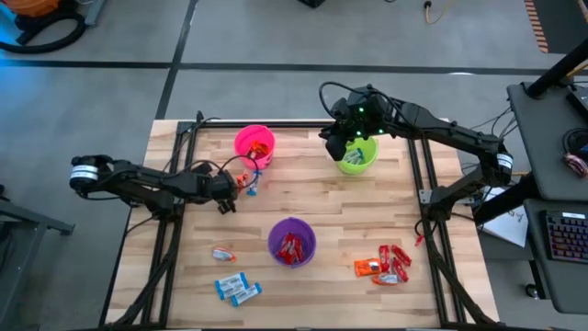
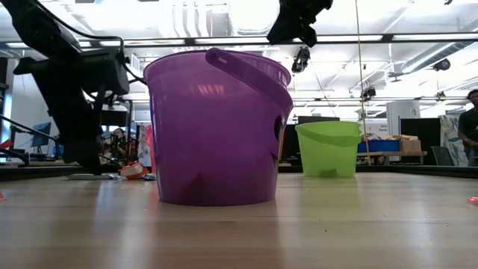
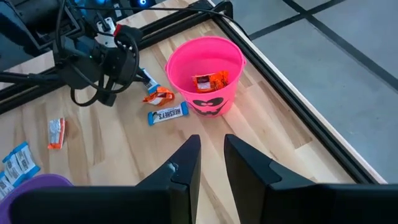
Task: Sort candy
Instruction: Put the white-blue chocolate into the green bucket
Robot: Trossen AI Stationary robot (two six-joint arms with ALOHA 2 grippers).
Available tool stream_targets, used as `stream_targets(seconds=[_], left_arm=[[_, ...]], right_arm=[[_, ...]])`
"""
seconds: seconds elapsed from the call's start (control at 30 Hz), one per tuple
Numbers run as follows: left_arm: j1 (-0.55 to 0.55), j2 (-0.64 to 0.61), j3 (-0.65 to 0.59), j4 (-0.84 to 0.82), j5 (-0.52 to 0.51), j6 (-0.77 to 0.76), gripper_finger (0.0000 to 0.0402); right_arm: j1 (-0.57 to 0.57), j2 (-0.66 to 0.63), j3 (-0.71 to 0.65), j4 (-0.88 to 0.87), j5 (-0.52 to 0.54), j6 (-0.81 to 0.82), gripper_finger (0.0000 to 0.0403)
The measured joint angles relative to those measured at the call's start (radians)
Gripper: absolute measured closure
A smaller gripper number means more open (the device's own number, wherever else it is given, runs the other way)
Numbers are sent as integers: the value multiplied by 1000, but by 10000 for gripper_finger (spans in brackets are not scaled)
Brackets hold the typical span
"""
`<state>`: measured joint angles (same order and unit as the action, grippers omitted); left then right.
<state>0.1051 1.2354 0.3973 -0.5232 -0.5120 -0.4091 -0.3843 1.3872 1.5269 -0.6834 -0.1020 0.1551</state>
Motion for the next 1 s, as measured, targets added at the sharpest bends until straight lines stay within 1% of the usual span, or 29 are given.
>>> stream_targets(seconds=[0.07,0.3,0.5,0.63,0.73,0.83,0.9,1.0], left_arm=[[0,-9,9,0,38,-3,401],[-13,-27,53,1,231,-15,401],[-68,-26,86,-2,398,-16,401],[-117,-25,127,-9,446,-9,401],[-138,-26,163,-6,502,47,401],[-144,-28,184,-4,576,151,402],[-144,-29,183,-4,589,239,401],[-141,-29,157,2,585,267,401]], right_arm=[[0,0,0,0,0,0,339],[0,0,0,-1,-2,1,340],[0,0,0,-1,-2,0,340],[0,0,0,-1,-2,0,343],[0,0,0,-1,-2,1,344],[0,0,0,-1,-2,0,342],[0,0,0,-1,-3,0,342],[0,0,0,-1,-3,1,343]])
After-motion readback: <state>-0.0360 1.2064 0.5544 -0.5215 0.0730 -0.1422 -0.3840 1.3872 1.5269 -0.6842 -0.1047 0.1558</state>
